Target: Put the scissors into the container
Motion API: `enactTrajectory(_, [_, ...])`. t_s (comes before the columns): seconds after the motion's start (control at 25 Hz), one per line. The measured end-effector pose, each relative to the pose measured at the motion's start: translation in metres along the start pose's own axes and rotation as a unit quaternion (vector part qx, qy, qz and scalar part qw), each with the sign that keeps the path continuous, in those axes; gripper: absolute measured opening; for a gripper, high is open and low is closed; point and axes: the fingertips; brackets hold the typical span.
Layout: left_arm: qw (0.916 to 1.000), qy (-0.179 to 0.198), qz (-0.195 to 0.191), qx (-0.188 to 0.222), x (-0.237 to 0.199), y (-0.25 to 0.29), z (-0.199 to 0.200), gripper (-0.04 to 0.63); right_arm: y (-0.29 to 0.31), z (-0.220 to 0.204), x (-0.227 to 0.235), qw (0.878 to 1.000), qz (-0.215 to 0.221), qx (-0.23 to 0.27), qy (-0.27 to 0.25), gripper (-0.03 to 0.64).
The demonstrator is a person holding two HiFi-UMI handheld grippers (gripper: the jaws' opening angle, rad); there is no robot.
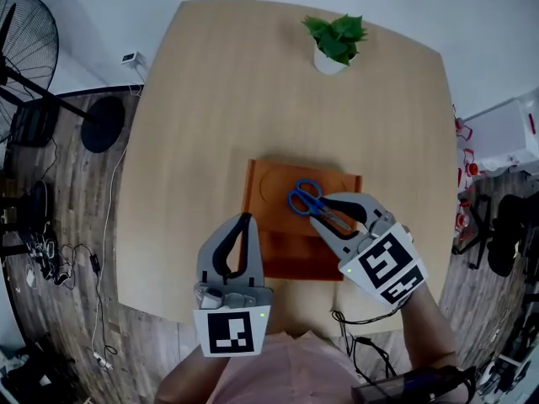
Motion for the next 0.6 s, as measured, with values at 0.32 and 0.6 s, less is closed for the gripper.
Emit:
enactTrajectory(0.32, [0.9993,-0.001,0.000,-0.037,-0.017,0.008,-0.029,0.012,0.052,-0.035,0.006,0.998,0.010,-0.065,0.001,0.107])
enactTrajectory(0.6, [0.9990,0.003,0.003,-0.044,-0.028,0.011,-0.038,0.012,0.069,-0.046,0.019,0.996,-0.018,-0.090,-0.005,0.094])
Point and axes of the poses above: the fingertips, and each gripper's own axes: y forward along the fingers, x to its right, z out of its top, and after that the axes turned 9 degrees about x, right-handed
